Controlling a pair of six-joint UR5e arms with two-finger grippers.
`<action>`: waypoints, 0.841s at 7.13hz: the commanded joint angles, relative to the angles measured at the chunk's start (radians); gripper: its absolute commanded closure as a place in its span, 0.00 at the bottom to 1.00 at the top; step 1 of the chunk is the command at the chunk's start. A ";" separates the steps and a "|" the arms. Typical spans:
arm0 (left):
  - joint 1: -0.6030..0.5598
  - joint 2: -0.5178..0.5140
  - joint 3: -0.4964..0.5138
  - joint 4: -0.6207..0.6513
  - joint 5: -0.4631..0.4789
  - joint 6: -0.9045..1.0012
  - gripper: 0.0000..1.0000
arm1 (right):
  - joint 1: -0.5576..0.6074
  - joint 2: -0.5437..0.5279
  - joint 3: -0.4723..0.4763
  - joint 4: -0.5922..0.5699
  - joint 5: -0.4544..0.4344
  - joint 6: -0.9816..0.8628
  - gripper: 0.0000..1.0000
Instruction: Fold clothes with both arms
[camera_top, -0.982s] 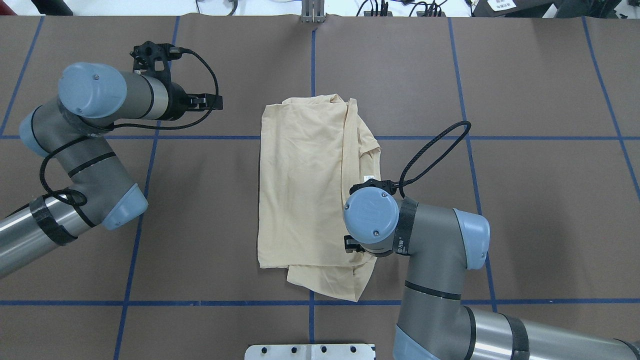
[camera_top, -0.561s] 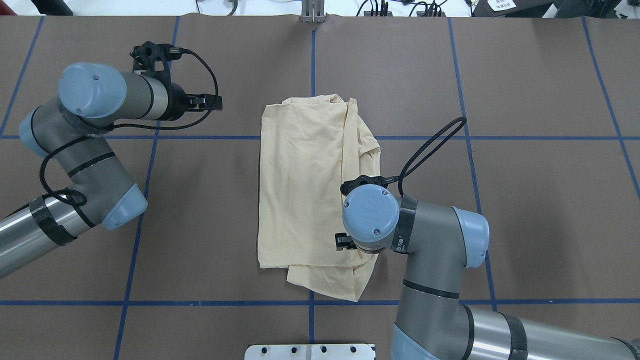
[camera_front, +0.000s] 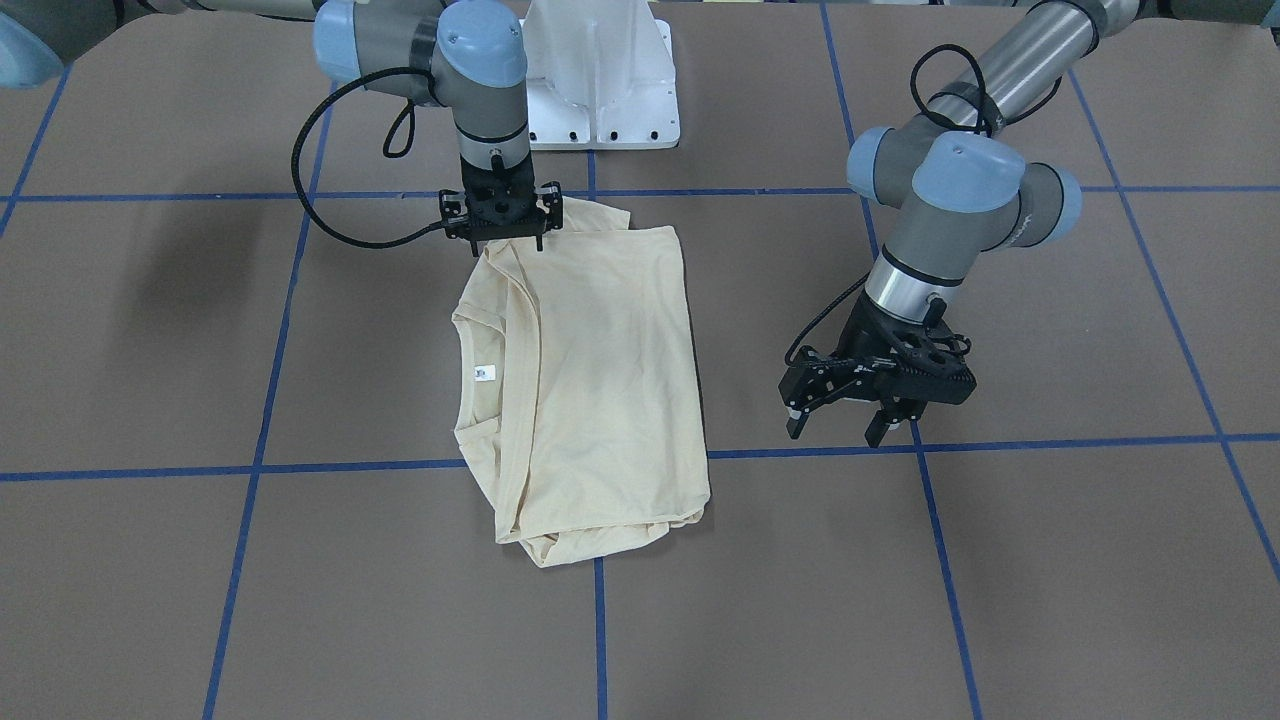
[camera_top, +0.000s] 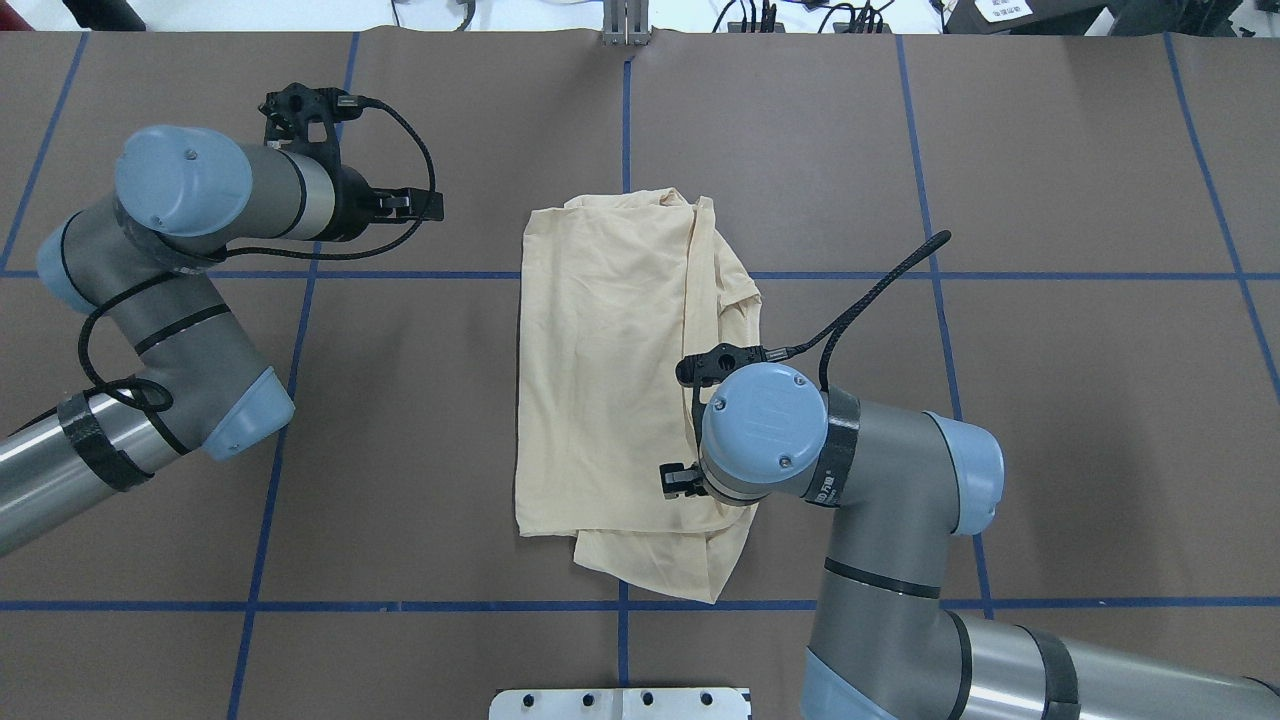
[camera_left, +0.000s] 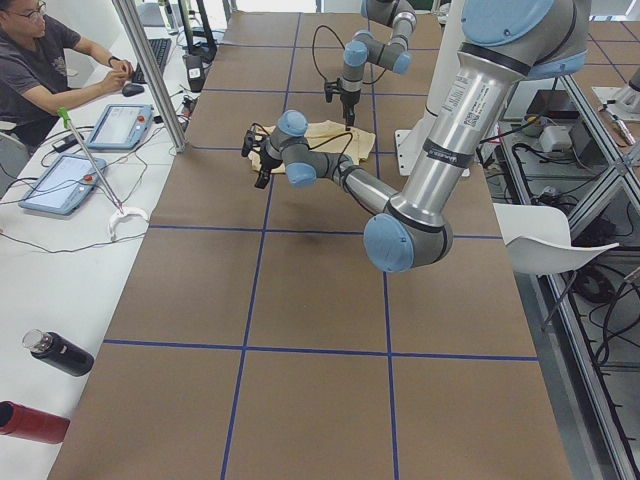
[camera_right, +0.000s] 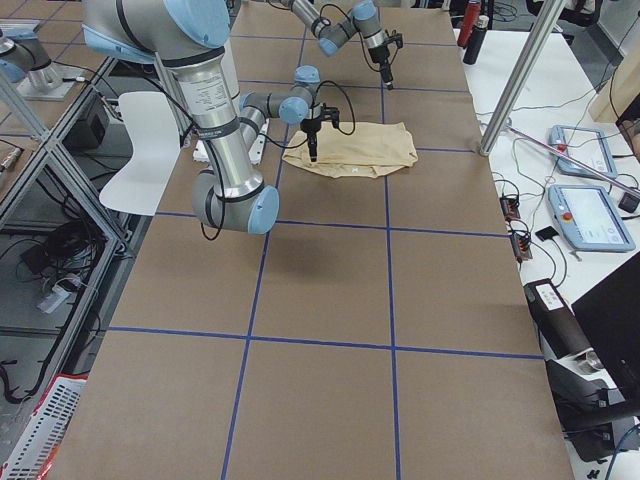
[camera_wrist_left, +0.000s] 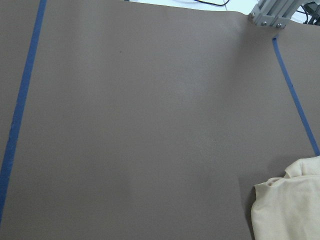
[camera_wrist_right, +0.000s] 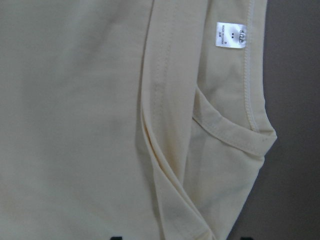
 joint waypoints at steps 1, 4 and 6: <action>0.000 -0.003 -0.001 0.002 0.000 0.000 0.00 | 0.004 -0.021 0.016 0.004 0.018 0.012 0.31; 0.000 -0.003 -0.004 0.002 0.000 0.000 0.00 | 0.015 -0.021 0.000 0.002 0.018 0.045 0.36; 0.000 -0.003 -0.006 0.002 0.000 0.002 0.00 | 0.014 -0.021 -0.019 0.002 0.027 0.075 0.36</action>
